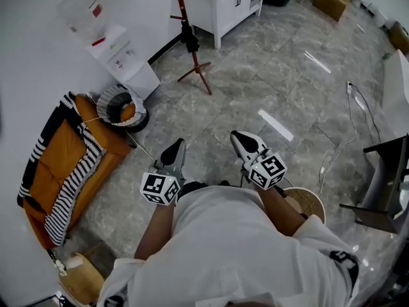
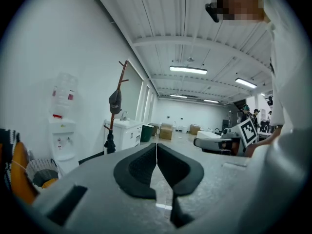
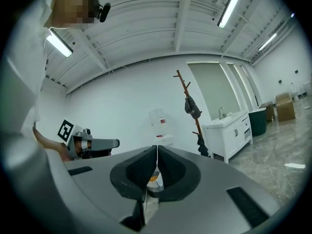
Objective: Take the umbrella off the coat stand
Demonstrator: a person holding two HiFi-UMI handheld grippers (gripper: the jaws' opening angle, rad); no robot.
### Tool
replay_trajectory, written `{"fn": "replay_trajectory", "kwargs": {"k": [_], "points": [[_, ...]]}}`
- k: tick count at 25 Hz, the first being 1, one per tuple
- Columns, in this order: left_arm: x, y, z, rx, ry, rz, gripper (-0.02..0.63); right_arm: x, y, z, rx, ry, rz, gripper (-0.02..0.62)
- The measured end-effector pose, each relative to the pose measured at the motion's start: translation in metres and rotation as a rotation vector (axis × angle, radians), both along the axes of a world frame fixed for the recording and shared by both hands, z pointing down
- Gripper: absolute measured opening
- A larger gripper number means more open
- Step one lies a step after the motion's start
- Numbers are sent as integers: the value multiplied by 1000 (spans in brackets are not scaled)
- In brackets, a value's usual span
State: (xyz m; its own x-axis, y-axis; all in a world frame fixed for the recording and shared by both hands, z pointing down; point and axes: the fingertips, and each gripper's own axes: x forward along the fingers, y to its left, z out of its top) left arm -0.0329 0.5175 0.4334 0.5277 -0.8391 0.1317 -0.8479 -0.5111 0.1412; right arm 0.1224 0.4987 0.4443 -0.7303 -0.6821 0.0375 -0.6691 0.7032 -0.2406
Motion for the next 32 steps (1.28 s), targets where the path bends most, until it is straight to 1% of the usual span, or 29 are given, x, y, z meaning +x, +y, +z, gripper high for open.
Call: {"fn": "replay_trajectory", "kwargs": {"k": [4,7,13,18,21,25,32], "points": [[5,-3,4,-15,-1,-4,18,9,-2,7,-27,-11,-1,15],[1,-11,8,-27,-4,-7,18,10,-11,15,-45,-7,-1,15],[-5,-46,29,-68,7,-12,18,11,-43,27,-77,2,29,15],[-5,-101,35,-75,40,10,18,9,-84,25,-95,22,25,15],[-7,-139,30,-57,60,34,18,2,-116,26,-101,41,17,15],[-19,-195,31,-57,79,25,18,-8,-174,25,-112,71,31,15],[-43,-288,31,-80,94,26,18,-39,-274,14,-131,92,18,15]]}}
